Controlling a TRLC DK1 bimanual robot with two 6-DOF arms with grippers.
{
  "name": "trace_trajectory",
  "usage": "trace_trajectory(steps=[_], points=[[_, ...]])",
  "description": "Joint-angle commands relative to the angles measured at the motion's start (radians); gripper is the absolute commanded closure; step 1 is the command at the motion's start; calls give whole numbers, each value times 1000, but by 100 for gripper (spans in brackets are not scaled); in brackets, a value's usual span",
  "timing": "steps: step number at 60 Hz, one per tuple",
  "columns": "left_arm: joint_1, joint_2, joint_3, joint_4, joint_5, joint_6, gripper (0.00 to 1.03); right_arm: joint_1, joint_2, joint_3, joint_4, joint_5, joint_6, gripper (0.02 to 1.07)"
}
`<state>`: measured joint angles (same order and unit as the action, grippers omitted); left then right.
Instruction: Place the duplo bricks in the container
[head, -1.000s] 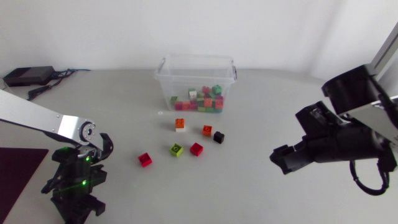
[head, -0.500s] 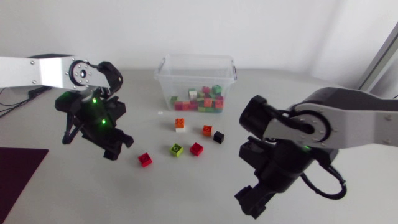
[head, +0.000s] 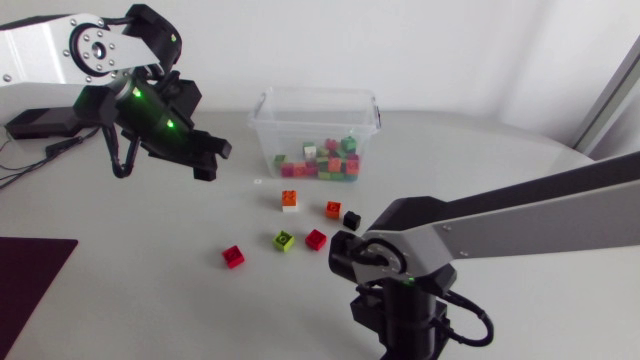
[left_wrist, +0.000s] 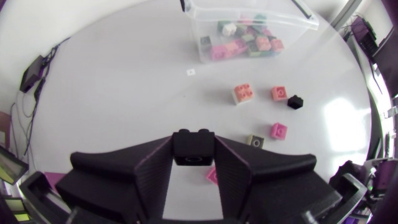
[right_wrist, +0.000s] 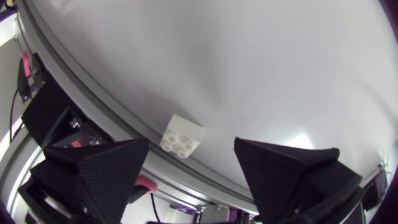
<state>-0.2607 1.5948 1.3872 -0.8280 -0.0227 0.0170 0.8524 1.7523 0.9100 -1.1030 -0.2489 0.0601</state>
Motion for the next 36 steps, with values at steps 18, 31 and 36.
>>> trace_trajectory(steps=[18, 31, 36], points=[[-17, -13, 93, 191, 12, -83, 80, 57, 92, 1, -4, 8, 47, 26], [-43, -4, 124, 303, 12, -97, 80, 86, 108, -2, -1, 36, 55, 44], [-58, 7, 131, 345, 12, -104, 80, 91, 110, -2, 3, 62, 64, 58]])
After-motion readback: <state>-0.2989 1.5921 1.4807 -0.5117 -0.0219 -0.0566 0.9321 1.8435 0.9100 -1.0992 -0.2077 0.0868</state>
